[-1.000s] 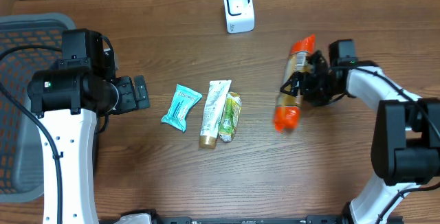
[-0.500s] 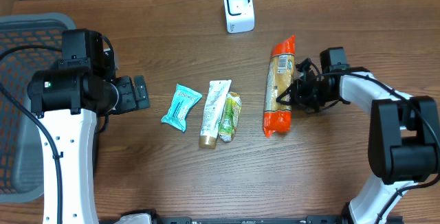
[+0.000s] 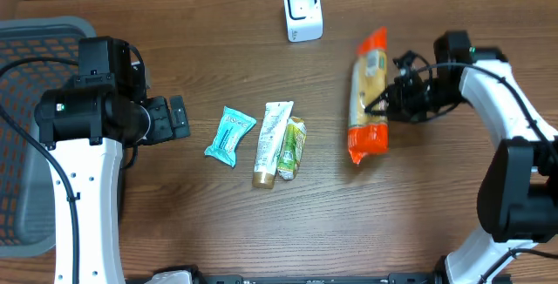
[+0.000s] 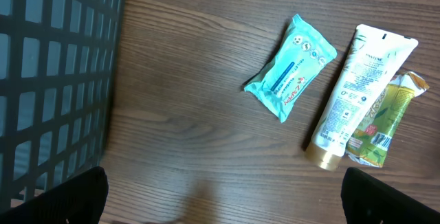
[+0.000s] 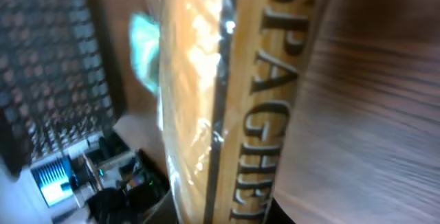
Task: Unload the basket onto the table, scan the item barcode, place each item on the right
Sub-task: 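Rotate the spaghetti pack upright with the right gripper, then carry the spaghetti pack up to the white scanner and hold it there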
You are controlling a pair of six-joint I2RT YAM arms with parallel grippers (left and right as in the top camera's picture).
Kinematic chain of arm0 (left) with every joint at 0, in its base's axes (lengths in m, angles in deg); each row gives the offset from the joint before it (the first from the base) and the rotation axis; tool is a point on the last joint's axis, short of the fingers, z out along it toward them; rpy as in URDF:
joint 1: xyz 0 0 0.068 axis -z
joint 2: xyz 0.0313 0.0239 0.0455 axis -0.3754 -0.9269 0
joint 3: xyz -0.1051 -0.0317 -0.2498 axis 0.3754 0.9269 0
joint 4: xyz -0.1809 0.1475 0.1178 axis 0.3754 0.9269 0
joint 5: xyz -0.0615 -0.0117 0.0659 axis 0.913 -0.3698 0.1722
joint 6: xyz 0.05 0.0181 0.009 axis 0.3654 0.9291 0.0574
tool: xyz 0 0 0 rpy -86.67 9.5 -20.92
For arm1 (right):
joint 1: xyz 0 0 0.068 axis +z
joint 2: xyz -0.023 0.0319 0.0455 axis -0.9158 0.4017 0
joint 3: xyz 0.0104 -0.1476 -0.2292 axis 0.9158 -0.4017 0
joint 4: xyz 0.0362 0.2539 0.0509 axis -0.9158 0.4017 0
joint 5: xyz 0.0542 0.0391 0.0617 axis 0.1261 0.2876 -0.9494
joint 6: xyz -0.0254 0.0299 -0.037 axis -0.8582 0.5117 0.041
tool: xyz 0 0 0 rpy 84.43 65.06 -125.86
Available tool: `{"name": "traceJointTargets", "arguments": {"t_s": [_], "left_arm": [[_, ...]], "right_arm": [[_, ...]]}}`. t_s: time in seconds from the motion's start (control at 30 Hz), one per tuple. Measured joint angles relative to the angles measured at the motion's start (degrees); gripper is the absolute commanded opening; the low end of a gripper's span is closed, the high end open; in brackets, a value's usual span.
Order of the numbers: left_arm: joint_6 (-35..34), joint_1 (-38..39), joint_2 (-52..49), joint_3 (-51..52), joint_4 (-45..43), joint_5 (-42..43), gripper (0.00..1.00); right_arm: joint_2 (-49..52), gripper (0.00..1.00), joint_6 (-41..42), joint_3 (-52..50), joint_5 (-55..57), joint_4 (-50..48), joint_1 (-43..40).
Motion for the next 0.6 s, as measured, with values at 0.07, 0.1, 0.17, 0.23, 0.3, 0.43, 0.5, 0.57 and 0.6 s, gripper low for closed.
{"name": "traceJointTargets", "arguments": {"t_s": [0.07,0.1,0.17,0.23,0.3,0.43,0.5,0.57,0.6], "left_arm": [[0.0,0.0,0.0,0.0,0.0,0.0,0.99],[0.0,0.0,0.0,0.0,0.0,0.0,1.0],[0.0,0.0,0.0,0.0,0.0,0.0,1.0],[0.0,0.0,0.0,0.0,0.0,0.0,1.0],[0.0,0.0,0.0,0.0,0.0,0.0,1.0],[0.0,0.0,0.0,0.0,0.0,0.0,1.0],[0.0,0.0,0.0,0.0,0.0,0.0,0.99],[0.0,0.0,0.0,0.0,0.0,0.0,0.99],[0.0,0.0,0.0,0.0,0.0,0.0,1.0]], "right_arm": [[-0.6,0.04,-3.8,4.0,-1.8,3.6,1.5],[-0.9,0.04,-5.3,5.4,-2.4,4.7,2.1],[-1.4,0.04,-7.2,7.5,-3.5,6.0,3.4],[-1.7,0.04,-8.5,9.1,-3.8,6.2,4.8],[-1.8,0.03,-8.0,10.1,-2.7,5.1,5.8],[-1.8,0.03,-1.6,13.0,6.8,1.5,7.3],[-1.8,0.03,1.9,16.0,13.6,0.1,8.1],[-1.8,0.03,4.7,20.0,22.2,-1.7,9.4],[-1.8,0.03,6.1,22.1,27.1,-2.9,10.5]]}}
